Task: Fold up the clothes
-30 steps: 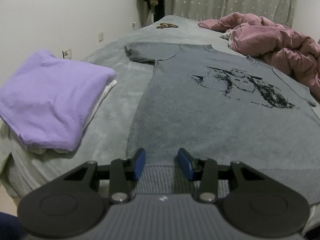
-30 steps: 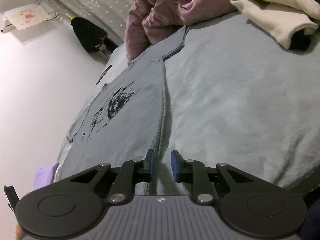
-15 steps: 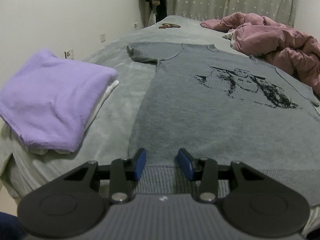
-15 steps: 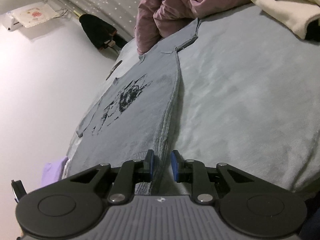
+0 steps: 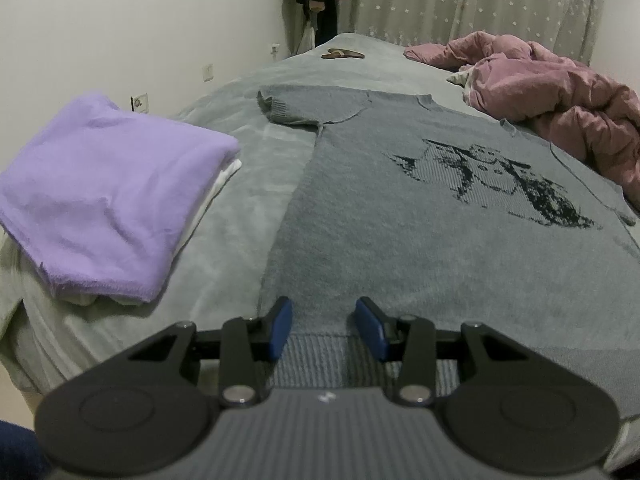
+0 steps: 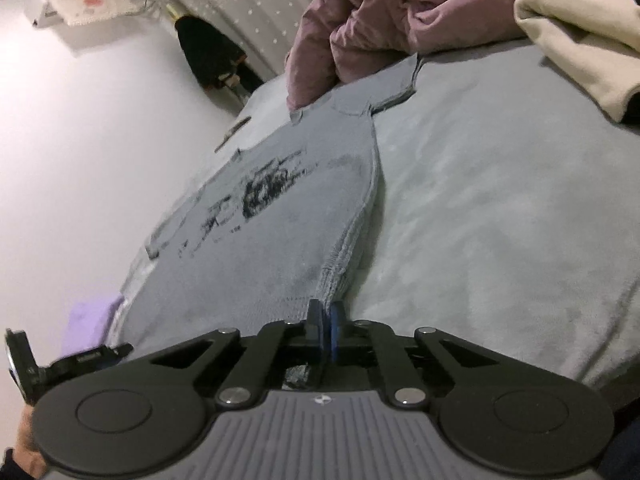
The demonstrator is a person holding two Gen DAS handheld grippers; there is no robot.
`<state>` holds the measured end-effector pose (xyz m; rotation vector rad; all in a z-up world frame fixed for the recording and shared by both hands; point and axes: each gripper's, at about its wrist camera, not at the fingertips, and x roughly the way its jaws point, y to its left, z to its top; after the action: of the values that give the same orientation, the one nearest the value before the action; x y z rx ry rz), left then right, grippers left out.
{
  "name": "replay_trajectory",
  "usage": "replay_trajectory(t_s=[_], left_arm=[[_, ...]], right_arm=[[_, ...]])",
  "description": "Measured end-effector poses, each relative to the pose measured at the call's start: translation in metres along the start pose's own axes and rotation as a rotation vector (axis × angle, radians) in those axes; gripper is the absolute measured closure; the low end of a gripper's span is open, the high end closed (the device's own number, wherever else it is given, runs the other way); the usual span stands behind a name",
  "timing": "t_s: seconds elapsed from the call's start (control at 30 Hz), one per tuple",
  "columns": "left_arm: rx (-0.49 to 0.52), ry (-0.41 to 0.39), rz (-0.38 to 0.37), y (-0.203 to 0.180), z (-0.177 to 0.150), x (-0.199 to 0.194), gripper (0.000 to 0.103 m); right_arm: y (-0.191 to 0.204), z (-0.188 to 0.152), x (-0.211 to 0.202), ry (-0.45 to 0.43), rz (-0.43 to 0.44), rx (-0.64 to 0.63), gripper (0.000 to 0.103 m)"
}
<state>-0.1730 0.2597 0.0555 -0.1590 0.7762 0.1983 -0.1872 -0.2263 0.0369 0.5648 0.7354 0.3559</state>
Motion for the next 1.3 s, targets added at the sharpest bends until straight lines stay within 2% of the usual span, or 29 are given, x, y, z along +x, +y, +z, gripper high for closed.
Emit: replay_trajectory(t_s=[0.1,0.17,0.37,0.43,0.47,0.57,0.63,0.77,0.83,0.9,1.0,1.1,1.3], left_arm=[[-0.015,0.001,0.007,0.005,0.0,-0.001,0.073],[-0.019,-0.001,0.008,0.008,-0.001,-0.003,0.076],[-0.071,-0.009,-0.004,0.021,-0.001,-0.013,0.076],[-0.096,-0.013,-0.007,0.027,-0.001,-0.017,0.069],[-0.121,-0.016,-0.002,0.032,-0.001,-0.019,0.056],[-0.168,-0.015,-0.02,0.043,-0.001,-0.019,0.054],[-0.154,-0.015,-0.02,0.043,-0.003,-0.018,0.054],[-0.11,-0.01,-0.015,0.037,-0.004,-0.013,0.047],[-0.069,-0.009,0.005,0.03,-0.004,-0.011,0.051],[-0.01,-0.013,0.018,0.021,-0.006,-0.01,0.075],[0.047,-0.026,0.029,0.013,-0.01,-0.013,0.091],[0.04,-0.029,0.029,0.015,-0.009,-0.019,0.095],[-0.007,-0.021,0.014,0.027,0.0,-0.028,0.096]], right_arm=[[-0.006,0.004,-0.01,-0.012,0.01,0.068,0.097],[-0.012,0.003,-0.012,0.002,-0.021,0.093,0.098],[-0.01,0.001,-0.011,0.021,-0.116,0.059,0.098],[-0.004,0.001,-0.016,0.011,-0.117,0.04,0.098],[-0.003,0.0,-0.018,0.007,-0.119,0.033,0.098],[-0.006,-0.001,-0.014,0.023,-0.152,0.025,0.098],[-0.004,-0.003,-0.009,0.031,-0.179,0.007,0.098],[0.006,-0.004,-0.006,0.023,-0.208,-0.048,0.098],[0.006,-0.005,-0.004,0.026,-0.212,-0.054,0.098],[0.005,-0.005,-0.005,0.024,-0.209,-0.051,0.098],[0.006,-0.005,-0.008,0.014,-0.205,-0.053,0.098],[0.01,-0.003,-0.013,-0.001,-0.189,-0.058,0.098],[0.017,0.005,-0.027,-0.025,-0.145,-0.043,0.098]])
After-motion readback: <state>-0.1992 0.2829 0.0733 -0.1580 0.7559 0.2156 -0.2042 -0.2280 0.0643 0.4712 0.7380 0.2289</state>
